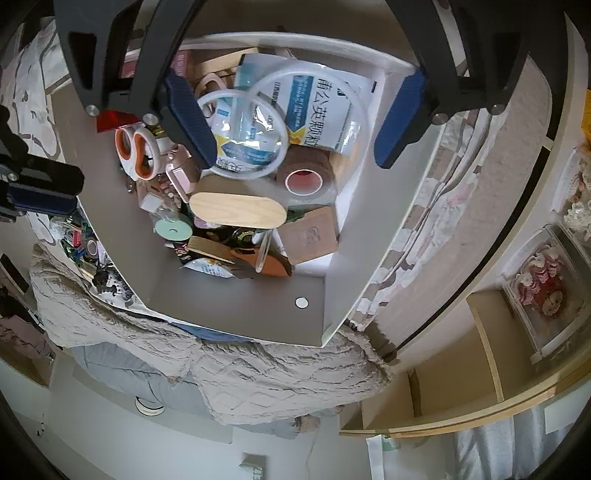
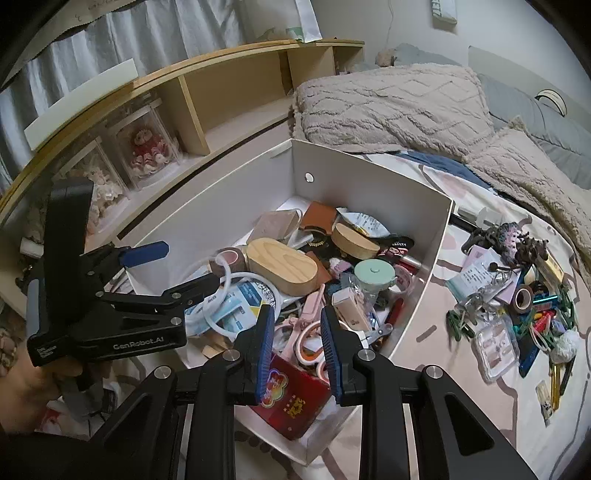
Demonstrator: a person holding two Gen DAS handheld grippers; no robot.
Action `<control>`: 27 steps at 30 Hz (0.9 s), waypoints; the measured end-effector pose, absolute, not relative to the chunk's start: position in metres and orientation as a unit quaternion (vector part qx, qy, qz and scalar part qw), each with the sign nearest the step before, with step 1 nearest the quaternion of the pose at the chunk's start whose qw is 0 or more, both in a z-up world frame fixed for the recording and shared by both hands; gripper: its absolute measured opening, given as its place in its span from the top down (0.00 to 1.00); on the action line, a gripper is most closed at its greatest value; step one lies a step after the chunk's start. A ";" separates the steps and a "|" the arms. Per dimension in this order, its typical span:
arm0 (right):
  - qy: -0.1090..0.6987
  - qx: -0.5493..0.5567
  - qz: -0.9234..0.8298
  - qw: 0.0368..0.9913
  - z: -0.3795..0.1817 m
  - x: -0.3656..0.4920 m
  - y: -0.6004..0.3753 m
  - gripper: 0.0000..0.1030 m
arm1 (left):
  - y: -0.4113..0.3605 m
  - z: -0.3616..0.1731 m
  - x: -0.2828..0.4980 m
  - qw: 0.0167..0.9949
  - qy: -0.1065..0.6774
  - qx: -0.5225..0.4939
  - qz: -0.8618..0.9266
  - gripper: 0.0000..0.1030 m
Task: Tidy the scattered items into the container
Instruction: 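Open the right tool to drop the scissors while the left tool drops the ring into the box, then withdraw both open tools from above the box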
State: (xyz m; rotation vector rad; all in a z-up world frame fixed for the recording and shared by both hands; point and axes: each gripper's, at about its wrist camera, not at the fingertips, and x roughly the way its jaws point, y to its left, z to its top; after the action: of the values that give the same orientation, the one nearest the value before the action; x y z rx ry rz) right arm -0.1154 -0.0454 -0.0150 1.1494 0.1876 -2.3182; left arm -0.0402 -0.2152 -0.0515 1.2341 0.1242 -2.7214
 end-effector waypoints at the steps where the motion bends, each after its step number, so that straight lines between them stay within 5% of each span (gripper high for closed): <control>1: 0.072 0.427 -0.860 0.270 -0.015 -0.115 -0.045 0.74 | -0.214 -0.051 -0.040 0.074 0.040 0.412 -0.907 0.14; 27: 0.064 0.423 -0.876 0.223 -0.012 -0.117 -0.006 0.74 | -0.172 -0.023 -0.041 0.040 0.020 0.387 -0.921 0.14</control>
State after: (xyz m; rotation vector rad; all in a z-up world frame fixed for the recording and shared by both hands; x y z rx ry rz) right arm -0.1174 -0.0056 -0.0120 1.1691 0.1755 -2.4178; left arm -0.0406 -0.1721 -0.0231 1.1862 0.0603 -2.8225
